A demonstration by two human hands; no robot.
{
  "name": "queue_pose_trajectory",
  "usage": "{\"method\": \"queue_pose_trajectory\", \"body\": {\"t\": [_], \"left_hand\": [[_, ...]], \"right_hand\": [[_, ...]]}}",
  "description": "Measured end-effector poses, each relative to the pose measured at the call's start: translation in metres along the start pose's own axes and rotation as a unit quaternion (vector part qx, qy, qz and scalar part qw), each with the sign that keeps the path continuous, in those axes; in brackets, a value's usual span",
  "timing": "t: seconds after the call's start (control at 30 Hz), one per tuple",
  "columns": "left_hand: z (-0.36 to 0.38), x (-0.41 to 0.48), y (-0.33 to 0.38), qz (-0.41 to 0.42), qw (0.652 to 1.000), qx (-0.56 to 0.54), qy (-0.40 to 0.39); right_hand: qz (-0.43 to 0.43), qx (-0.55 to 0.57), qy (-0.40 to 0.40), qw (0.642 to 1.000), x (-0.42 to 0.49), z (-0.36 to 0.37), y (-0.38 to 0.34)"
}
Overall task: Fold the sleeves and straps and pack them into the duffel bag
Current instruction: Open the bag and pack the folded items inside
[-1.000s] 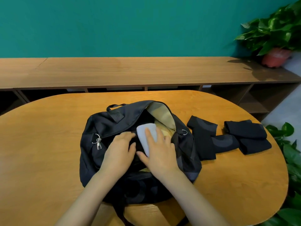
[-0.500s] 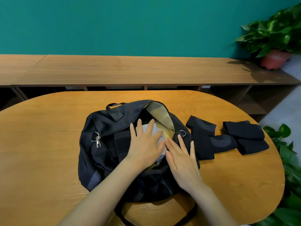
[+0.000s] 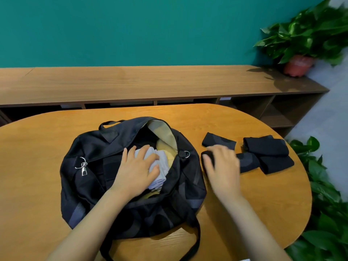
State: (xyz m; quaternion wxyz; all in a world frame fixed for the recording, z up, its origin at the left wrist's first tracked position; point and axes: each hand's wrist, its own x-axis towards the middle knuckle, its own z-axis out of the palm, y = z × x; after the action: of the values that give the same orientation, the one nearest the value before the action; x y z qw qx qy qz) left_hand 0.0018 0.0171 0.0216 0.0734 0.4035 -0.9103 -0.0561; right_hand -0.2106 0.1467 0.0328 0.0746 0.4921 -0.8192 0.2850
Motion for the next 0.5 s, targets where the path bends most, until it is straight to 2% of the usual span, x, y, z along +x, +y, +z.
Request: {"method": "queue_pose_trajectory", "body": {"t": [0.07, 0.13, 0.2, 0.3, 0.4, 0.5], "left_hand": [[0.002, 0.000, 0.000, -0.002, 1.000, -0.003, 0.004], [0.002, 0.000, 0.001, -0.003, 1.000, -0.006, 0.007], [0.003, -0.001, 0.001, -0.003, 1.000, -0.011, 0.013], [0.003, 0.000, 0.000, -0.001, 1.000, -0.020, 0.016], [0.003, 0.001, -0.002, 0.002, 1.000, -0.025, 0.016], [0.002, 0.000, -0.004, 0.004, 0.999, -0.031, 0.015]], "right_hand": [[0.099, -0.111, -0.051, 0.988, 0.012, -0.010, 0.023], [0.138, -0.189, -0.143, 0.962, 0.017, -0.008, 0.033], [0.114, -0.198, -0.192, 0.955, 0.016, 0.001, 0.033], [0.061, -0.164, -0.205, 0.963, 0.013, 0.016, 0.032], [0.072, -0.134, -0.208, 0.966, 0.017, 0.020, 0.029], [0.108, -0.180, -0.232, 0.950, 0.020, 0.023, 0.024]]}}
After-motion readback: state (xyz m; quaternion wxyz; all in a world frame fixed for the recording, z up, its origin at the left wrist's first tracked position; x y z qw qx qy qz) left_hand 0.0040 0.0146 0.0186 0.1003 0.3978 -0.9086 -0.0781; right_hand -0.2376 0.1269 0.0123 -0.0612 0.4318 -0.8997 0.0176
